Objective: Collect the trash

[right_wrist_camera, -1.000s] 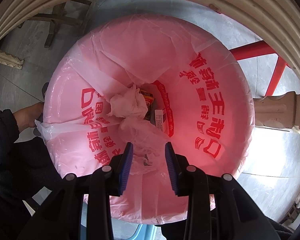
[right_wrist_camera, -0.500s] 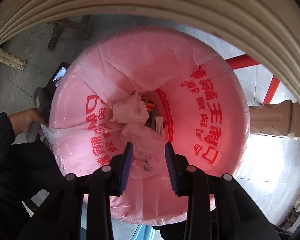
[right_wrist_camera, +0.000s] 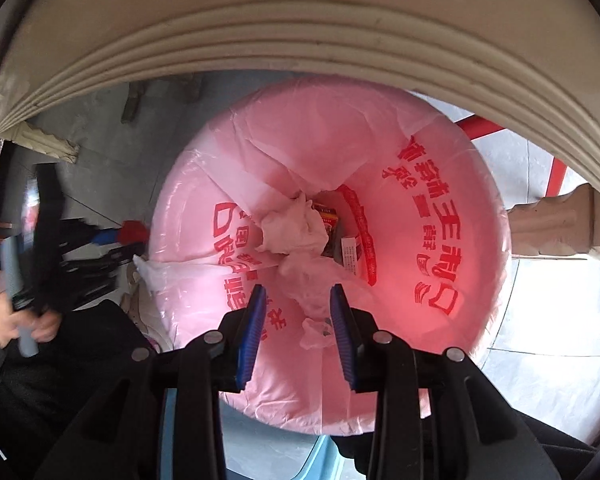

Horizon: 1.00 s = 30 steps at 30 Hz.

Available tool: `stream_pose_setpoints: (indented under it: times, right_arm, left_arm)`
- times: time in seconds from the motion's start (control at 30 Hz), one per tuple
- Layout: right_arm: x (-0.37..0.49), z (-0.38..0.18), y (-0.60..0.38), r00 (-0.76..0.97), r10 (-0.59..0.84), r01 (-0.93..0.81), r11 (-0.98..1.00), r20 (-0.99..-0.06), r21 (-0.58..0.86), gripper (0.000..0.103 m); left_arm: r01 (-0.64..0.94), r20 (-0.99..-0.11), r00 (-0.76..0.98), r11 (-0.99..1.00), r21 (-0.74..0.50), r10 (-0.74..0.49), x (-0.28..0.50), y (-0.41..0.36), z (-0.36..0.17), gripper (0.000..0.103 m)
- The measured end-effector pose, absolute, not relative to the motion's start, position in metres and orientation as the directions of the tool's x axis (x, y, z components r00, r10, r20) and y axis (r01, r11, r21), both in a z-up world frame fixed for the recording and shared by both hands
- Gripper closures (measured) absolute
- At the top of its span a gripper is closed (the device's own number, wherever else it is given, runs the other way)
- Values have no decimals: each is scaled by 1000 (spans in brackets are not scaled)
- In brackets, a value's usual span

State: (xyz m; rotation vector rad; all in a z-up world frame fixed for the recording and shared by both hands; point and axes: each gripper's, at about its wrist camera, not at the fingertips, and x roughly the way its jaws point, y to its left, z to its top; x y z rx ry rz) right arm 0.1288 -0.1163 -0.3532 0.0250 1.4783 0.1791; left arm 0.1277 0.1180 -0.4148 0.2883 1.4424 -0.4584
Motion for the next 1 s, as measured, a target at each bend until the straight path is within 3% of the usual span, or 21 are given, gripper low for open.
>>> stream_pose_setpoints:
  times: [0.23, 0.43, 0.63, 1.0]
  right_arm:
    - [110, -321, -133, 176, 181, -92, 982, -968, 167, 70]
    - [100, -285, -158, 280, 189, -47, 982, -941, 184, 70]
    - [90, -251, -179, 374, 153, -24, 988, -915, 155, 69]
    - [96, -231, -199, 443, 104, 8, 993, -891, 119, 69]
  left_arm:
    - [513, -948, 222, 854, -87, -230, 101, 97, -304, 73]
    - [598, -907, 270, 795, -105, -322, 85, 46, -251, 73]
    - [668, -894, 250, 735, -120, -372, 82, -5, -242, 73]
    - [678, -917, 186, 721, -141, -353, 102, -37, -283, 73]
